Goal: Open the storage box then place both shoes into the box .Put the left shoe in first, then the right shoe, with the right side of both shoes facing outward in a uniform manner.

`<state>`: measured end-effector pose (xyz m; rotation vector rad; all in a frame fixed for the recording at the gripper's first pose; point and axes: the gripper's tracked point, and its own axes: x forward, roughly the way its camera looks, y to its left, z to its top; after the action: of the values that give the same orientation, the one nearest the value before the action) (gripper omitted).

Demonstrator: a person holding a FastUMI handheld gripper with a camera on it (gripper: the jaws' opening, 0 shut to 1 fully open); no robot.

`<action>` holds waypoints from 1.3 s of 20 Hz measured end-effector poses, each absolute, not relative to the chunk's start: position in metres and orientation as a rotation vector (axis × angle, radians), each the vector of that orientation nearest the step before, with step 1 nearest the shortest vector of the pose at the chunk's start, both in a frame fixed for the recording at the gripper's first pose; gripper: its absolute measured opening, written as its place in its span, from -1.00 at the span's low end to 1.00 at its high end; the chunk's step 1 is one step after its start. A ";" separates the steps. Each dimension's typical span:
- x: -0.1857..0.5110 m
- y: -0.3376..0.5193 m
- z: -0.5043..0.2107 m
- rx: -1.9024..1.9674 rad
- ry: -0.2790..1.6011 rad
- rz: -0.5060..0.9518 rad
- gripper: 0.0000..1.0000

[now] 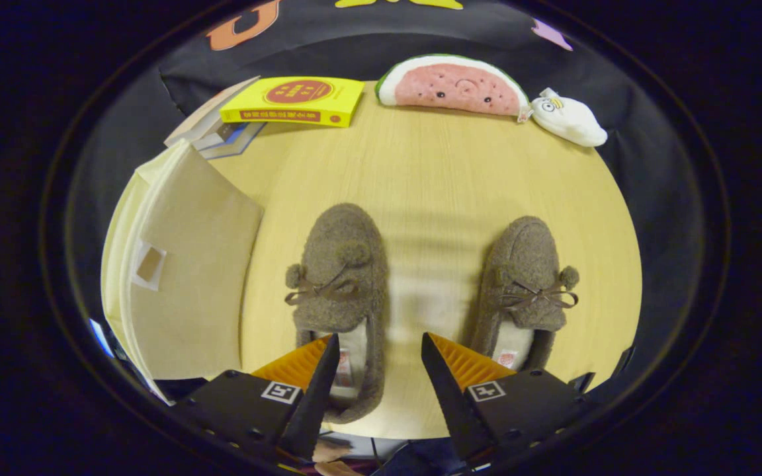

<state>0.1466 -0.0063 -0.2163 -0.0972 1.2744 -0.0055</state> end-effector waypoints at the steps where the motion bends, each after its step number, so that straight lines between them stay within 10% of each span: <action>1: 0.145 -0.008 -0.222 -0.122 1.295 -0.012 0.35; 8: 0.139 0.004 -0.238 -0.050 1.376 -0.003 -0.96; 26: 0.116 0.066 -0.057 0.091 1.217 0.056 -0.99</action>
<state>0.1165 0.0664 -0.0573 0.0906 1.2166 0.0555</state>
